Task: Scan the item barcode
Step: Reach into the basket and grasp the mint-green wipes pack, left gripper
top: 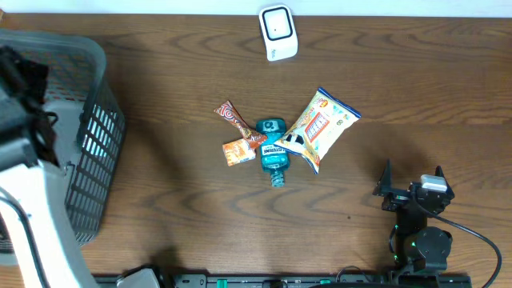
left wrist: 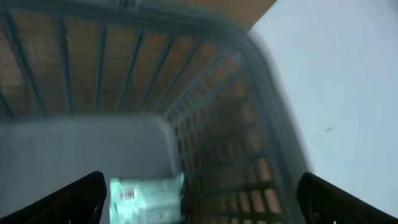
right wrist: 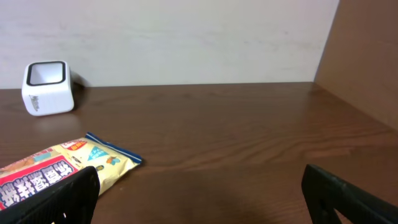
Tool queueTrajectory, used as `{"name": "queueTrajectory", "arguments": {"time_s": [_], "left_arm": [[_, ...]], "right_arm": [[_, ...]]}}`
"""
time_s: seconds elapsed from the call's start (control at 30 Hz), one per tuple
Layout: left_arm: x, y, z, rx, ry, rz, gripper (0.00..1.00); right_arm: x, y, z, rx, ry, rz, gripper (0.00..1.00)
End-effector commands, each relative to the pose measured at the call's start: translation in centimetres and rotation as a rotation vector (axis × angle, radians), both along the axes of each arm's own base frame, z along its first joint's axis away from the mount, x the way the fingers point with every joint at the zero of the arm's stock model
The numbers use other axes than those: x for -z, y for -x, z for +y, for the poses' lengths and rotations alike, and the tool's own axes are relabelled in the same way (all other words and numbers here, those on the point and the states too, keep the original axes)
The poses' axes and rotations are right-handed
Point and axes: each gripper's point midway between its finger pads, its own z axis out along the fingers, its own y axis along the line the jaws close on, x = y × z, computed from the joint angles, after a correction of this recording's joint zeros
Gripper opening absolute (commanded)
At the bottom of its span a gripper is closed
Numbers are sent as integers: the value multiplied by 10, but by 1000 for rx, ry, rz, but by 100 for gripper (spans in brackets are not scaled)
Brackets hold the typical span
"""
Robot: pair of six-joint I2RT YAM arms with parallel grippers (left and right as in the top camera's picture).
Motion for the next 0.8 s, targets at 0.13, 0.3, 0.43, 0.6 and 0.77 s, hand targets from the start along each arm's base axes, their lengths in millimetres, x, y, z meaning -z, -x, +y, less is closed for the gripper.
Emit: {"name": "queueTrajectory", "arguments": {"time_s": [0.13, 0.3, 0.43, 0.6, 0.77], "left_arm": [[107, -18, 1, -69, 504, 62, 98], [162, -32, -12, -245, 797, 65, 98], [198, -42, -26, -406, 1028, 60, 98], [231, -56, -27, -494, 1135, 56, 98], [259, -63, -30, -504, 1183, 84, 98]], "right_arm": [[0, 0, 0, 3, 16, 1, 99], [0, 0, 0, 3, 16, 1, 99], [0, 0, 0, 3, 16, 1, 99], [0, 0, 0, 3, 16, 1, 99], [0, 0, 0, 3, 16, 1, 99]]}}
